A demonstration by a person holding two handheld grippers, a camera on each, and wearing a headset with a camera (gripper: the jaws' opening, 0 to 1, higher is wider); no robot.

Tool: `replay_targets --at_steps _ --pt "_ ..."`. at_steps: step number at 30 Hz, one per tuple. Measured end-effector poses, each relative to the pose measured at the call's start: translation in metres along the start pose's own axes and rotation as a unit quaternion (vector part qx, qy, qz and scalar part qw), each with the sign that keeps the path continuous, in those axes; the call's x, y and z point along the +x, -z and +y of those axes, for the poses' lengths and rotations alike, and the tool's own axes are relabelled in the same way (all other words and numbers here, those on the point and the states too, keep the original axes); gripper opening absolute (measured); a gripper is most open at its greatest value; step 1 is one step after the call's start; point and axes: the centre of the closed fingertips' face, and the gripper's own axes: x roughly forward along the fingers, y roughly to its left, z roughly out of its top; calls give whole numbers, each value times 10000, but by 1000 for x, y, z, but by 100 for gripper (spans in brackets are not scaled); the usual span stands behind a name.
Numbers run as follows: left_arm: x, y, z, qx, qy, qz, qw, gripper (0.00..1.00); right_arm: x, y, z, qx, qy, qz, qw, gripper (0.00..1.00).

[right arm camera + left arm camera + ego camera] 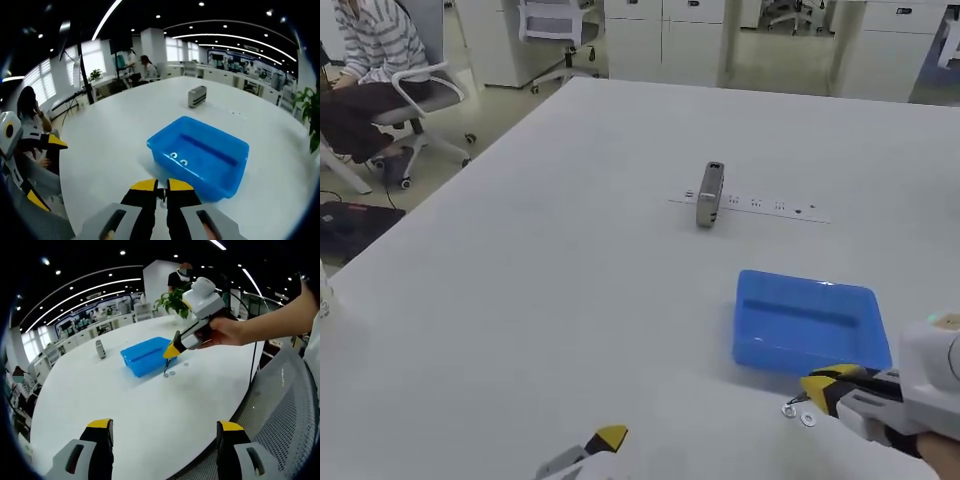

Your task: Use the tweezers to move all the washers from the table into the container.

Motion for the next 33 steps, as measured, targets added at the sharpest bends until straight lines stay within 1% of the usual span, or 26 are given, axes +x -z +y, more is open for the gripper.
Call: replay_targets --at_steps 3,9,12,13,14,17,18,20,24,26,28,29,30,32,33 --pt "0 0 0 3 -8 -5 10000 87 -1 2 0 -49 -12 81 10000 3" --pt "0 0 1 42 -36 6 10000 86 1 6 0 -32 -5 226 9997 3" --pt "0 0 1 55 -44 12 10000 86 4 4 0 30 20 364 9993 3" --pt "0 0 1 62 -50 19 10000 86 5 8 -2 26 46 550 9985 3" --pt "0 1 1 70 -50 28 10000 86 7 2 -1 24 38 495 9988 3" --pt "0 1 1 82 -50 24 10000 86 10 1 0 -64 -4 714 9974 3" --pt "0 1 1 78 -48 22 10000 86 11 -1 0 -74 -8 734 9973 3" --pt "0 0 1 77 -54 13 10000 86 13 -1 0 -118 -63 938 9955 3" --pt "0 0 2 79 -73 12 9999 86 20 -7 5 -262 -84 1077 9938 3" --pt "0 0 3 84 -83 8 9999 86 25 -8 5 -309 -47 1070 9938 2" --pt "0 1 3 66 -84 37 9999 86 28 -10 6 -230 39 975 9950 2" --pt "1 1 3 65 -98 45 9999 86 29 -11 4 -142 161 884 9959 2" --pt "0 1 4 64 -105 46 9999 86 29 -12 3 -140 237 797 9964 2" --pt "0 1 4 75 -129 48 9999 85 28 -13 1 -112 444 515 9976 2" --pt "0 1 4 83 -135 47 9999 85 26 -13 0 -84 495 408 9979 2"
